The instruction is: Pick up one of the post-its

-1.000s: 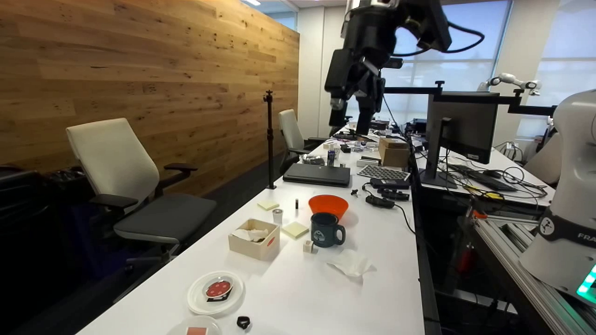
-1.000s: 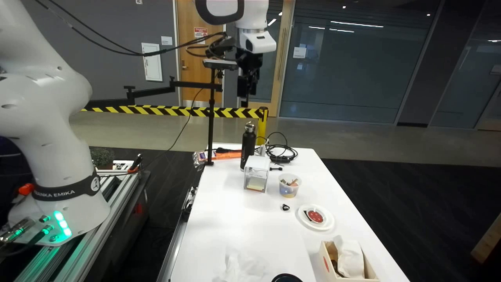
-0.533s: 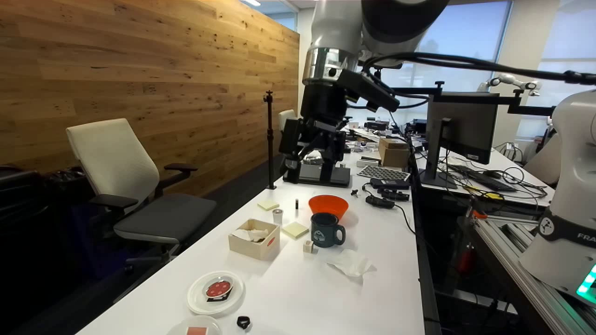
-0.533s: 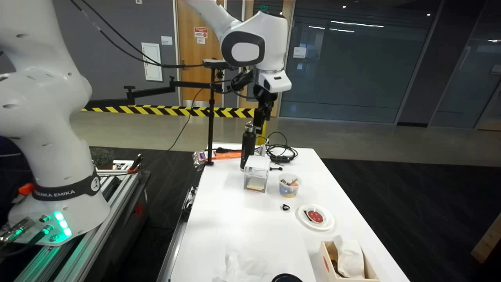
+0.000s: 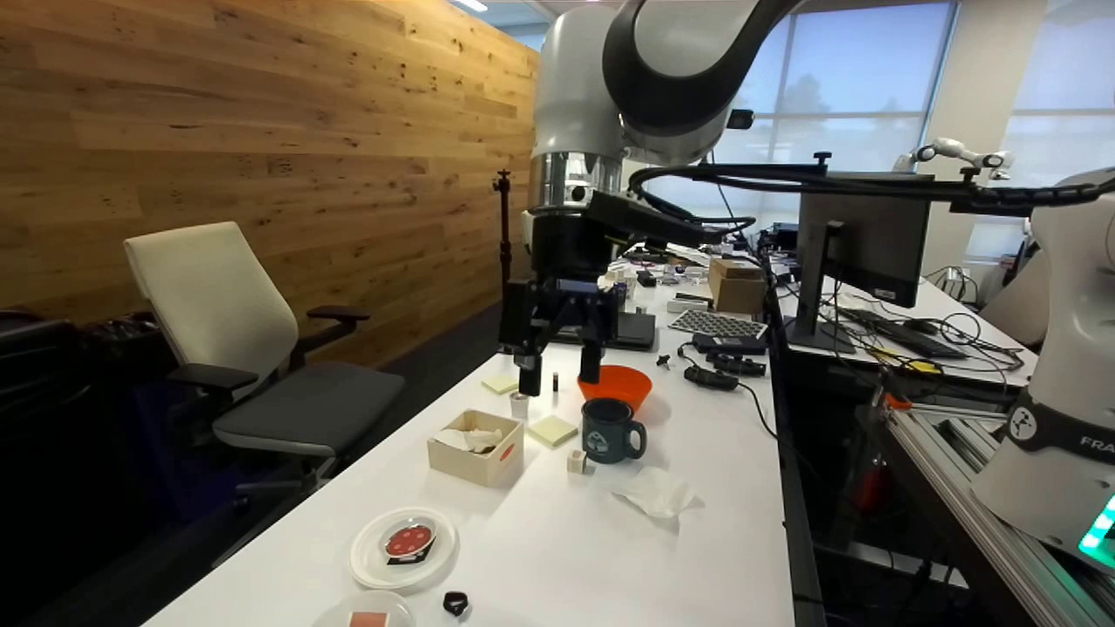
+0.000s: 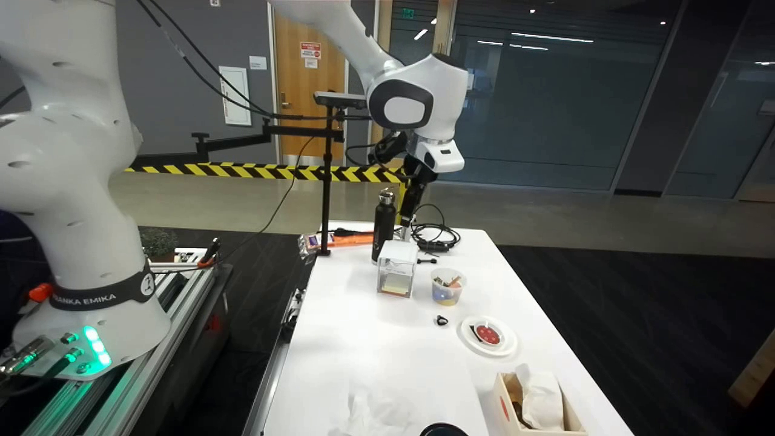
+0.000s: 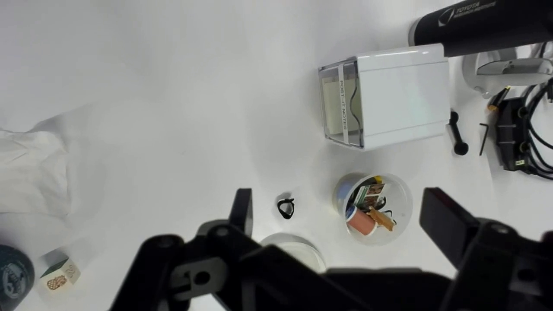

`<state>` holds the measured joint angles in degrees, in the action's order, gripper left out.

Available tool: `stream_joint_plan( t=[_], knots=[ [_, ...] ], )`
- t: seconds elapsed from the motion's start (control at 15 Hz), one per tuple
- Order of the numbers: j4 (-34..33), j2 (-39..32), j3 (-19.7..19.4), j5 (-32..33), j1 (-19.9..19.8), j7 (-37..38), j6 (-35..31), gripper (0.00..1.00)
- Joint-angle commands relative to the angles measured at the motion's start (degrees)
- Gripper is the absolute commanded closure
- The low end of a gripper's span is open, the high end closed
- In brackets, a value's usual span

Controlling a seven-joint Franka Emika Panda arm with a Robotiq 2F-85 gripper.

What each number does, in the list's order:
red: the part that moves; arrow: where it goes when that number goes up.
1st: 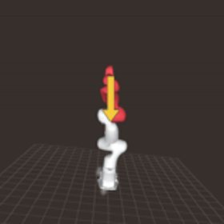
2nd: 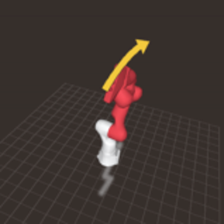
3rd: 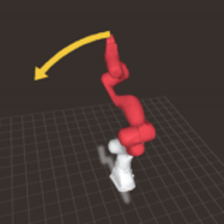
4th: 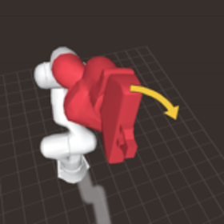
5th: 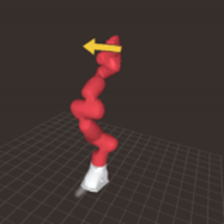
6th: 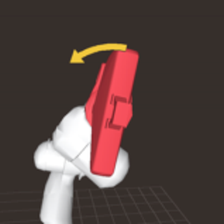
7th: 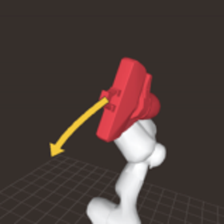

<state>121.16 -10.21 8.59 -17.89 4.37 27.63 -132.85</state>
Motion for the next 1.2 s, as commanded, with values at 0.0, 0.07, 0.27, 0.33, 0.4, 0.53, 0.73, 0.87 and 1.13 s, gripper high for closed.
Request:
stream_joint_plan(
  t=[0.0, 0.07, 0.27, 0.33, 0.4, 0.53, 0.73, 0.87, 1.13],
  knots=[
    [-0.8, -0.7, -1.4, -0.3, 1.2, -0.2, 0.8, 0.0],
    [-1.4, -1.2, -1.5, -0.3, 1.2, -0.3, 1.2, 0.0],
    [-1.9, -1.5, -1.5, -0.3, 1.2, -0.3, 1.4, 0.0],
    [-2.2, -2.4, -1.8, 1.1, 1.7, 0.6, 0.9, 0.0],
    [-2.7, -4.6, -1.8, 1.1, 2.0, 0.4, 0.7, 0.0],
    [-3.1, -7.9, -1.7, 0.7, 2.8, 0.2, 0.5, 0.0],
    [-3.8, -12.8, -1.2, 0.7, 4.5, -0.3, 1.6, 0.0],
    [-4.1, -15.5, -1.3, 0.8, 5.7, -0.2, 2.3, 0.0],
    [-4.6, -18.8, -1.4, 0.7, 7.6, -0.1, 2.8, 0.0]
  ],
)
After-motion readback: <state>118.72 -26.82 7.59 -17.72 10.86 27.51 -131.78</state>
